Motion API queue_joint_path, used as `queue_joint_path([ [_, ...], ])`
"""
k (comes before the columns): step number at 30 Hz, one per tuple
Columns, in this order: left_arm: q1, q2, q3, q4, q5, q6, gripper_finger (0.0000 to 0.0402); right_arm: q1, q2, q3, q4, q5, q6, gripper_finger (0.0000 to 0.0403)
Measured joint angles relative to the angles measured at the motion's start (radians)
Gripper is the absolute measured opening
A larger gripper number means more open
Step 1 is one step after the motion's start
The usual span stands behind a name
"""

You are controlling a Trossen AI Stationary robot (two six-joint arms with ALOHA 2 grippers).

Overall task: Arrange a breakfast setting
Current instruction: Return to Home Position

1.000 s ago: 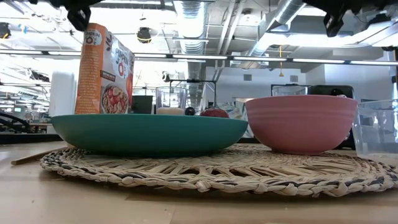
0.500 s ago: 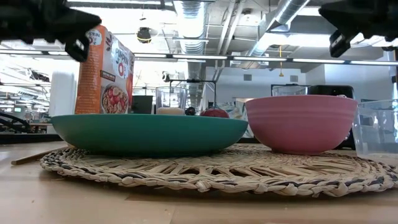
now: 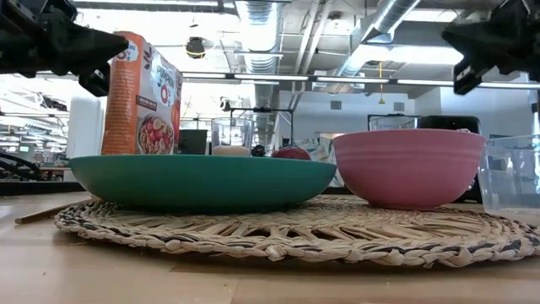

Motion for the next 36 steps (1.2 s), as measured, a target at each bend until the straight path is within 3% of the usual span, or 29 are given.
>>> queue_joint_path([
  [12,0.001,0.004,-0.001,-0.046,-0.067,0.041,0.0006,-0.002,0.001,-0.014,-0.163,0.023,0.069,0.0052],
  [36,0.001,0.006,-0.003,-0.044,-0.066,0.035,0.0006,0.0,0.011,-0.016,-0.174,0.023,0.085,0.0052],
])
